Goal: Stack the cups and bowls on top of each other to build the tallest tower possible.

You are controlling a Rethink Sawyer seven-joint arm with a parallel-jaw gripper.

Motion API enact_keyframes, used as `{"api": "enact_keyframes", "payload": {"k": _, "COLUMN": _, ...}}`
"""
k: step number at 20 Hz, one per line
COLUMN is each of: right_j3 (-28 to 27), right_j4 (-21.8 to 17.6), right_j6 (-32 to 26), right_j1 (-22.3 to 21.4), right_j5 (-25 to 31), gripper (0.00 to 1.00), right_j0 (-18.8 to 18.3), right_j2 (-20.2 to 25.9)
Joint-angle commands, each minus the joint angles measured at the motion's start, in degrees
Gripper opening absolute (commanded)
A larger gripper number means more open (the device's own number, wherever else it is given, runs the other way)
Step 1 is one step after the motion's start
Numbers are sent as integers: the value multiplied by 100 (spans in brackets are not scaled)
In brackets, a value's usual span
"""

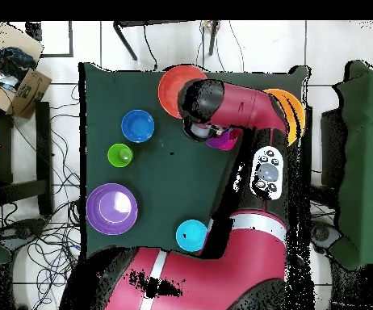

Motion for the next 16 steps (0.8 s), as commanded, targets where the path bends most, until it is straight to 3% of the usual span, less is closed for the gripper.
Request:
{"api": "enact_keyframes", "payload": {"k": 1, "right_j3": 917, "right_j4": 286, "right_j6": -293, "right_j1": 98, "right_j5": -8, "gripper": 0, "right_j0": -165, "right_j2": 1071}}
{"api": "enact_keyframes", "payload": {"k": 12, "right_j3": 2710, "right_j4": -26, "right_j6": -439, "right_j1": -537, "right_j5": -1287, "gripper": 0, "right_j0": -243, "right_j2": 1346}}
{"api": "enact_keyframes", "payload": {"k": 16, "right_j3": 2929, "right_j4": -125, "right_j6": -287, "right_j1": -487, "right_j5": -1600, "gripper": 0, "right_j0": -231, "right_j2": 1368}}
